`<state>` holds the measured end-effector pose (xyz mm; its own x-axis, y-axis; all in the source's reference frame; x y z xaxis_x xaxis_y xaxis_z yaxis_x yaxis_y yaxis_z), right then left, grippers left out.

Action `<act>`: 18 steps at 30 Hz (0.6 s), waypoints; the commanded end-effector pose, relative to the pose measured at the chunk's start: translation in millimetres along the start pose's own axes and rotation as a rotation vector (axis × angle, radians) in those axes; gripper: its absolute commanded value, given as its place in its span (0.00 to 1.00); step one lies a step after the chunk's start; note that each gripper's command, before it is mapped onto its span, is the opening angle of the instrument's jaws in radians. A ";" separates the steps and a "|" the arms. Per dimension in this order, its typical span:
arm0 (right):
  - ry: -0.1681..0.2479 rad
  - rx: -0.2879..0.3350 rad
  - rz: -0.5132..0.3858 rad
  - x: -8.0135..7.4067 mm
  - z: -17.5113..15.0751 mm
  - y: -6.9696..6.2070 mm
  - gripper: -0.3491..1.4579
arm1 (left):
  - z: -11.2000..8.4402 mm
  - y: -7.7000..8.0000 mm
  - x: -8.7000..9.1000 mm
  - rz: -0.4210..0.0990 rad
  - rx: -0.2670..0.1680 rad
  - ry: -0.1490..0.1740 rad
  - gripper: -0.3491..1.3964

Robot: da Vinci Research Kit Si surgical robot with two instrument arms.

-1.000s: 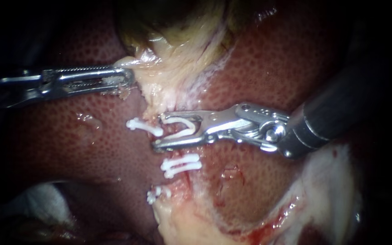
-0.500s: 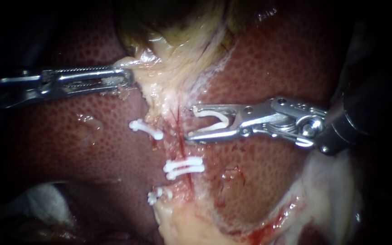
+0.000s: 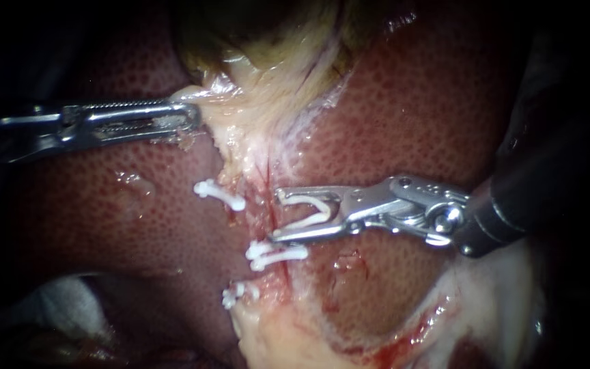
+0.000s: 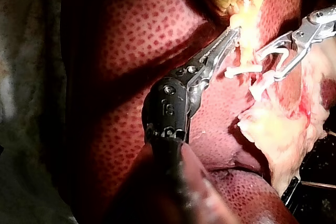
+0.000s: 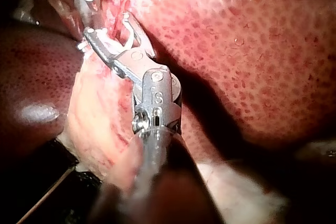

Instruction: Clipping third clip right tube

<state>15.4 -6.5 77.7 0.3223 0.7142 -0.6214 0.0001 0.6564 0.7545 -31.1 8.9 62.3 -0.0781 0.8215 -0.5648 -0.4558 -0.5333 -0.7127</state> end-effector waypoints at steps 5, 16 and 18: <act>-0.005 0.017 0.015 0.0 1.4 -0.3 0.47 | 0.0 0.0 0.0 0.000 0.000 0.000 0.00; 0.050 0.079 0.071 1.2 2.7 -1.0 0.47 | 0.1 0.0 0.0 0.000 0.000 0.000 0.00; 0.050 0.086 0.077 1.3 2.8 -1.3 0.47 | 0.1 0.0 0.0 0.000 0.000 0.000 0.00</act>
<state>18.5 -7.2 76.5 0.2762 0.7762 -0.5667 0.0604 0.5745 0.8163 -31.1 9.0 62.3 -0.0776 0.8214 -0.5651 -0.4554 -0.5335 -0.7128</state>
